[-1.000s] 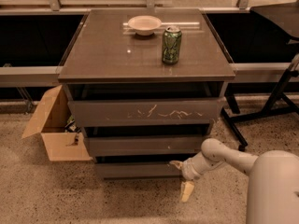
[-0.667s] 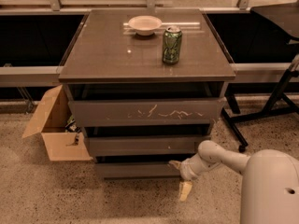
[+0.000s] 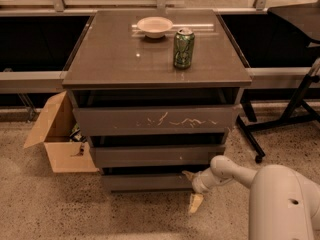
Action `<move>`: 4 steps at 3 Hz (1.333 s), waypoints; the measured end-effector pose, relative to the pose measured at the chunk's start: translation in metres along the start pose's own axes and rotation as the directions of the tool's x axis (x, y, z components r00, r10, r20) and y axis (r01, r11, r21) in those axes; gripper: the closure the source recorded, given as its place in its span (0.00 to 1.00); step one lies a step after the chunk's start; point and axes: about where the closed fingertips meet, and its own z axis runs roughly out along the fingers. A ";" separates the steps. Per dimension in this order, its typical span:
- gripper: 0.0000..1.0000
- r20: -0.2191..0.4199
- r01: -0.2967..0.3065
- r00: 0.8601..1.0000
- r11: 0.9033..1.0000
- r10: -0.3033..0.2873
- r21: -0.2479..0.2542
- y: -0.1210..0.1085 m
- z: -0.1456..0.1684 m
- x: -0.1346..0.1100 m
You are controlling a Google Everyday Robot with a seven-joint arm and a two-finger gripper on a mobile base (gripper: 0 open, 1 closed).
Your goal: Open bottom drawer
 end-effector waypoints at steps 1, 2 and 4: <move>0.00 -0.013 -0.014 1.000 0.999 0.015 0.033 -0.013 0.015 0.011; 0.00 -0.044 -0.025 0.999 0.995 0.030 0.097 -0.030 0.025 0.023; 0.00 -0.074 -0.033 0.996 0.990 0.044 0.140 -0.060 0.044 0.037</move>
Offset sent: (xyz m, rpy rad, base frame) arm 0.0490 -0.0122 -0.0389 -0.0644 -0.1173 -0.1277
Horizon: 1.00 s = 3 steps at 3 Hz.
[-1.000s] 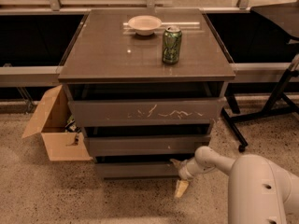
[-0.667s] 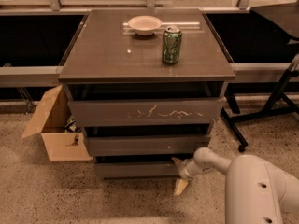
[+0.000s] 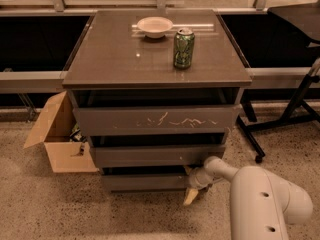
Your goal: Open bottom drawer
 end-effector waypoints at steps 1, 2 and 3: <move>0.03 0.012 -0.017 1.000 1.000 0.017 -0.007 -0.008 0.017 0.006; 0.27 0.021 -0.031 0.999 0.999 0.032 -0.022 -0.006 0.029 0.010; 0.50 0.021 -0.031 0.999 0.999 0.032 -0.022 -0.007 0.026 0.008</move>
Offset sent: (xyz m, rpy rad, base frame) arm 0.0160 0.0049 -0.0389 0.0347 0.0473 -0.0197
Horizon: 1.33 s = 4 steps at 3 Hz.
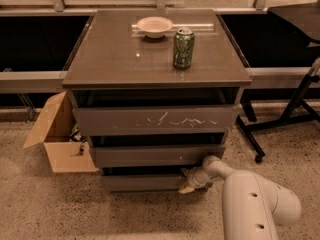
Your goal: Open bottom drawer
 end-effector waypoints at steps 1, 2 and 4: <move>0.72 0.000 0.000 1.000 1.000 0.000 0.000 -0.001 -0.003 -0.002; 0.95 0.000 0.000 1.000 1.000 0.000 0.000 -0.003 -0.005 -0.003; 0.00 0.000 0.000 1.000 1.000 0.000 0.000 -0.003 -0.005 -0.004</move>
Offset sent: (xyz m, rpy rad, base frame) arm -0.0933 0.0546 0.0770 0.0606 -0.0981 0.2081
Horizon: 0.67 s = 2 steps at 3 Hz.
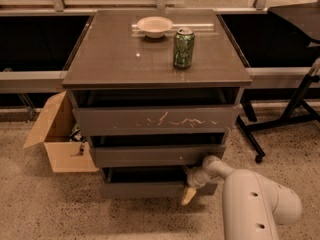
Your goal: Open bottom drawer
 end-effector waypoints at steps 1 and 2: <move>0.00 -0.013 0.018 1.000 1.000 -0.018 -0.019 0.012 0.000 -0.004; 0.03 -0.028 0.018 0.999 0.998 -0.020 -0.067 0.044 0.002 -0.008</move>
Offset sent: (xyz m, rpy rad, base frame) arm -0.0589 0.0145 0.0035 -0.0439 0.0594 0.0642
